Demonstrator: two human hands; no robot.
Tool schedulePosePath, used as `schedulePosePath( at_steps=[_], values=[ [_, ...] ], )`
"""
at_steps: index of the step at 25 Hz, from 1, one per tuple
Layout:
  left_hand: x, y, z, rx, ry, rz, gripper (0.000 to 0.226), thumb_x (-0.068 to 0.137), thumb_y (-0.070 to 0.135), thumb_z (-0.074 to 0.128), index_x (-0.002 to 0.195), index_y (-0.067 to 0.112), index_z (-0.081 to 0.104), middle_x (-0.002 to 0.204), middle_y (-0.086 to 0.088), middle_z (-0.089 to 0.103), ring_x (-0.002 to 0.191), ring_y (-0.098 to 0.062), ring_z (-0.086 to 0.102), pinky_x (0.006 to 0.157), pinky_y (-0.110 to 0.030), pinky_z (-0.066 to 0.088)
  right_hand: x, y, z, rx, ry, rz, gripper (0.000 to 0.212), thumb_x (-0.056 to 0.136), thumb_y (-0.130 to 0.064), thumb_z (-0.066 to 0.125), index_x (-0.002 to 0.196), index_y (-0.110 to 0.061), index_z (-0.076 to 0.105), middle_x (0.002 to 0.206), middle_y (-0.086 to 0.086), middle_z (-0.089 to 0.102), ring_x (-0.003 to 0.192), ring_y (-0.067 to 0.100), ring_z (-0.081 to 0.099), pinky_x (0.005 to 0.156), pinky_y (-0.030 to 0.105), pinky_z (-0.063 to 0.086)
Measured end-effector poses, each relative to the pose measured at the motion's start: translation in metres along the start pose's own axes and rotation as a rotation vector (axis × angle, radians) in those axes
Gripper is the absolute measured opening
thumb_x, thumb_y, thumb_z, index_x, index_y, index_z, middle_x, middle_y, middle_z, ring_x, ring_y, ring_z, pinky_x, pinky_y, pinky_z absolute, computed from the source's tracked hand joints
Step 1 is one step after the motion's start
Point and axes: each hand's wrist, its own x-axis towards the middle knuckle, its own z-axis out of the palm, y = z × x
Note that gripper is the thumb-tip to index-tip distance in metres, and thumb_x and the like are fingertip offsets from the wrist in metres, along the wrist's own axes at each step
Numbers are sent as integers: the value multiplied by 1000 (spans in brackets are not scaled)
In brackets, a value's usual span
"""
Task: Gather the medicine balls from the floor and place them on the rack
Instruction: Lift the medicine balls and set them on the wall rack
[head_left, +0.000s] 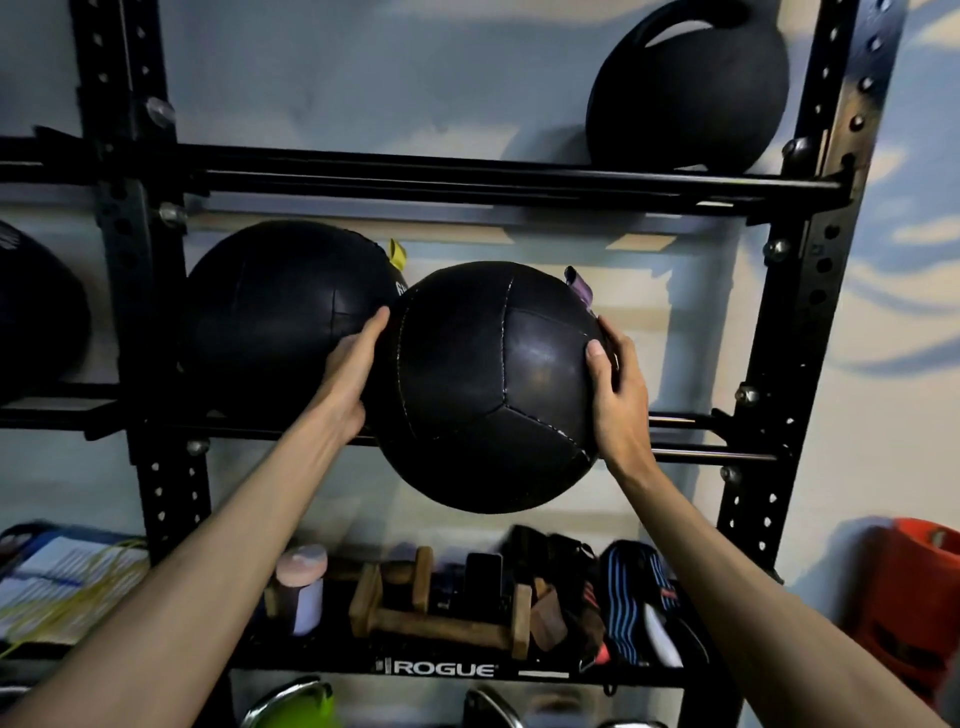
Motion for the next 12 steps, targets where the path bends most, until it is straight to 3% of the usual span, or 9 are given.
schedulePosePath(
  at_steps=[3,5,8,10,12],
  values=[
    [5,-8,8,-32,31,149,36,88,40,70,120,22,67,117,-1,72,111,-16,67,93,-30,54,18,5,4,-4,25,40,48,97,-56,44,136,-30,53,134,-10,59,125,5,52,112,36,40],
    [8,-16,9,-19,3,305,46,89,37,70,132,23,60,128,2,65,122,-11,60,104,-30,48,34,1,7,7,35,91,42,100,-50,45,131,-27,59,128,-9,63,118,6,56,107,30,43],
    [4,-36,17,231,-48,515,64,86,53,65,145,39,44,153,9,42,142,-5,37,118,-34,30,65,6,10,-10,42,194,47,97,-57,46,119,-22,67,116,-3,70,108,12,62,101,34,47],
    [2,-42,31,409,-63,554,73,84,62,61,149,50,29,163,8,18,150,-9,17,119,-37,20,81,12,9,-17,49,275,59,88,-69,44,113,-21,69,111,-1,72,108,17,64,102,40,48],
    [11,-37,41,458,-47,551,75,82,69,58,148,55,25,164,8,13,151,-14,13,120,-44,20,87,18,7,-8,60,316,58,88,-68,44,114,-22,68,112,-2,70,110,18,62,104,43,46]
  ],
)
